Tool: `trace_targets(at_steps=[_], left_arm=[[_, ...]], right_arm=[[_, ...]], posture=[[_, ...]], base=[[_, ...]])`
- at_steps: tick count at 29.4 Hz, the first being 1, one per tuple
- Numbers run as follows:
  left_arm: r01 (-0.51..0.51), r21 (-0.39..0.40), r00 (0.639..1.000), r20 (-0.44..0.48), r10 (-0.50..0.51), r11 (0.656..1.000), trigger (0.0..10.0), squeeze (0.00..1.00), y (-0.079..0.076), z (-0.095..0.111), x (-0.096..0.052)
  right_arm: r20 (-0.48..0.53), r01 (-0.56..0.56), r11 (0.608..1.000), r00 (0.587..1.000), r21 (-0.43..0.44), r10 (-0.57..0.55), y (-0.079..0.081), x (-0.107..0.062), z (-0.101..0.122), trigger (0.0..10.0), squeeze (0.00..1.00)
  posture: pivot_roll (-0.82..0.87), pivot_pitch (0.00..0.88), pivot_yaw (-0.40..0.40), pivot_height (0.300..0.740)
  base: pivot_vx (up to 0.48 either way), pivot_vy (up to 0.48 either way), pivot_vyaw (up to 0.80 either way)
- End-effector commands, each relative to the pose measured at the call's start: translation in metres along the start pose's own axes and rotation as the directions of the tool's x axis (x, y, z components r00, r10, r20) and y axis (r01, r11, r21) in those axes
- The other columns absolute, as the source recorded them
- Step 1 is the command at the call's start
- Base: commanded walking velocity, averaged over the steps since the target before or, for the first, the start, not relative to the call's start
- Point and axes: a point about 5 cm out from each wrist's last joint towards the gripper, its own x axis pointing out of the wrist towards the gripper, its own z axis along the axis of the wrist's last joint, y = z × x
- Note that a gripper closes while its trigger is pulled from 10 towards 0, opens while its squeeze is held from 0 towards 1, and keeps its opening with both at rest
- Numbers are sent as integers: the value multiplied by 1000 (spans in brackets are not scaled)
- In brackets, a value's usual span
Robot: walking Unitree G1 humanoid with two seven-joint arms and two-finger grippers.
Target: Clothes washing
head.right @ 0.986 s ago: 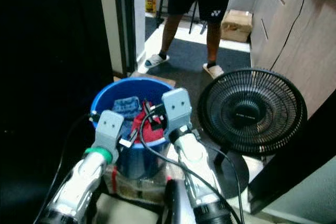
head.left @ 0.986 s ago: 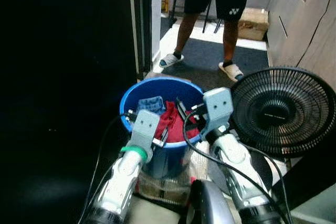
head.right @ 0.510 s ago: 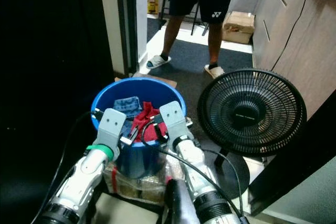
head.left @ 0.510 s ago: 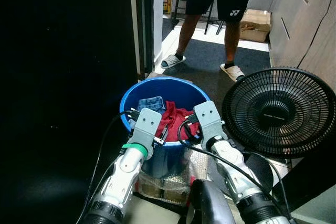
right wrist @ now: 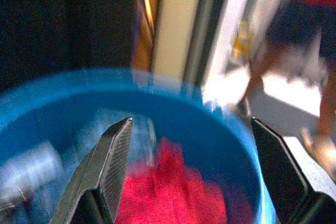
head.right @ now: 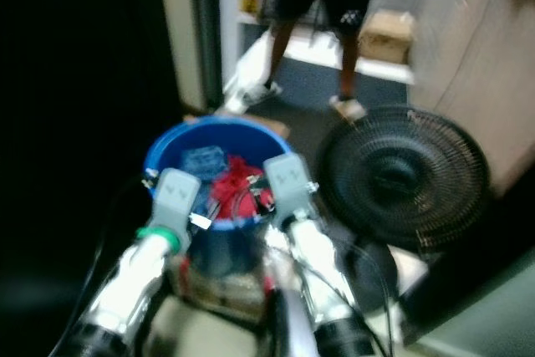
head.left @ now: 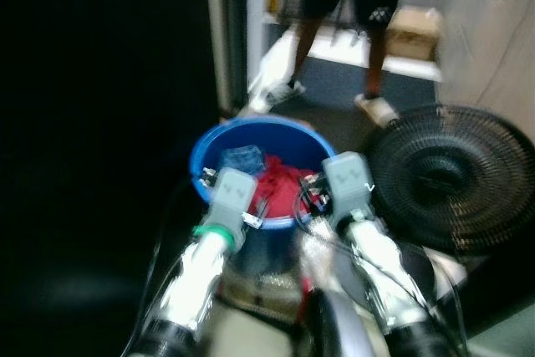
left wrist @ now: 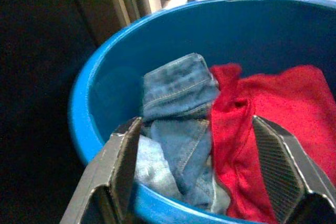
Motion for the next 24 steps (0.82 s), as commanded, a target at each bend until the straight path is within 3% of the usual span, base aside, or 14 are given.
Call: trace_targets(at_steps=[1,2,4,7,18,21,24], left_arm=[[22,-11,994,110,-21,1000,10000,0,-2,32,10],[22,-11,994,110,-21,1000,10000,0,-2,32,10],[15,-4,981,193,-14,1000,10000,0,4,60,20],[18,-9,974,226,-15,1000,10000,0,6,74,26],[42,-11,983,182,-39,999,10000,0,-2,59,17],[42,-13,985,166,-39,999,10000,0,-3,55,15],[35,-4,989,142,-34,999,10000,0,-1,51,16]], right_arm=[[-10,49,999,999,-21,-49,-10,-8,-6,10000,0],[-10,49,999,999,-21,-49,-10,-8,-6,10000,0],[7,57,998,998,-21,-57,-9,-4,-3,10000,0],[18,52,998,998,-18,-52,-4,-1,-2,10000,0],[15,-2,1000,1000,3,2,3,-5,-3,10000,0],[-6,-54,998,999,-14,54,10,-7,-8,10000,0],[-91,-95,991,992,-94,87,15,-7,-22,10000,0]], posture=[[50,54,4,478],[50,54,4,478],[54,48,5,478],[56,45,6,478],[64,49,7,478],[68,55,3,478],[70,58,1,478]], base=[[0,0,0],[0,0,0],[0,0,0],[0,0,0],[0,0,0],[0,0,0],[0,0,0]])
